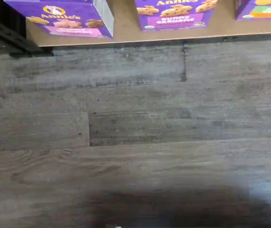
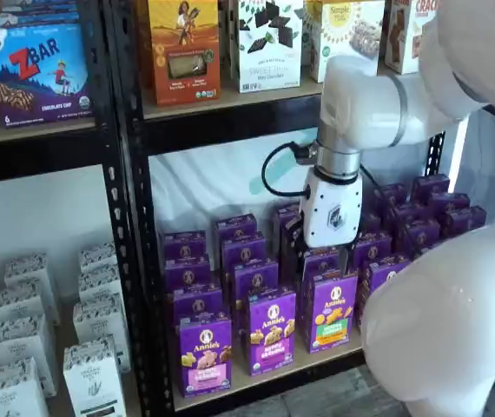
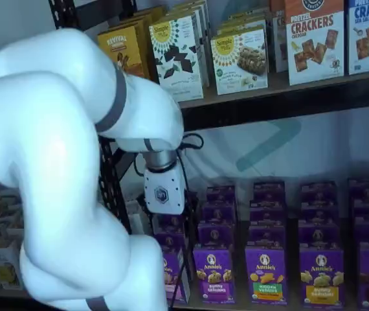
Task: Pick up the purple box with a pink patch in the middle, on the bottom shelf, the first box from the left
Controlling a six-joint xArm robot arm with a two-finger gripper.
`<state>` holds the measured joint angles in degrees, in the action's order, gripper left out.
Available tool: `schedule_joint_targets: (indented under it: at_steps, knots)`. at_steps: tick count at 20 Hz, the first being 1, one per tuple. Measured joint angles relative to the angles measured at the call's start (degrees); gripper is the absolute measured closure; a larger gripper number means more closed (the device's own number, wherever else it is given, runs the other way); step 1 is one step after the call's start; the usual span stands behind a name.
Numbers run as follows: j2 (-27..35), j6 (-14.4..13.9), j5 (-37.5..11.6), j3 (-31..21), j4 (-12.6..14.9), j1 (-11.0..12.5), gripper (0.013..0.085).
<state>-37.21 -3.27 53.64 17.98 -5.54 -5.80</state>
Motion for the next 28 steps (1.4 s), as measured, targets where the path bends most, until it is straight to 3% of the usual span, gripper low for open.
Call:
schedule_joint_targets:
  at_steps: [4, 11, 14, 22, 28]
  knots:
    - [4.12, 0.18, -5.0, -1.13, 0.09, -0.18, 0.013]
    - [12.09, 4.45, -12.0, -1.37, -4.64, 0.01, 0.013]
    - [15.16, 5.11, -14.64, -1.25, -5.36, -0.21, 0.013]
    - [21.93, -0.54, -21.42, -0.72, 0.13, -2.06, 0.013]
    - [27.64, -1.55, -25.46, 1.51, -0.21, -3.63, 0.013]
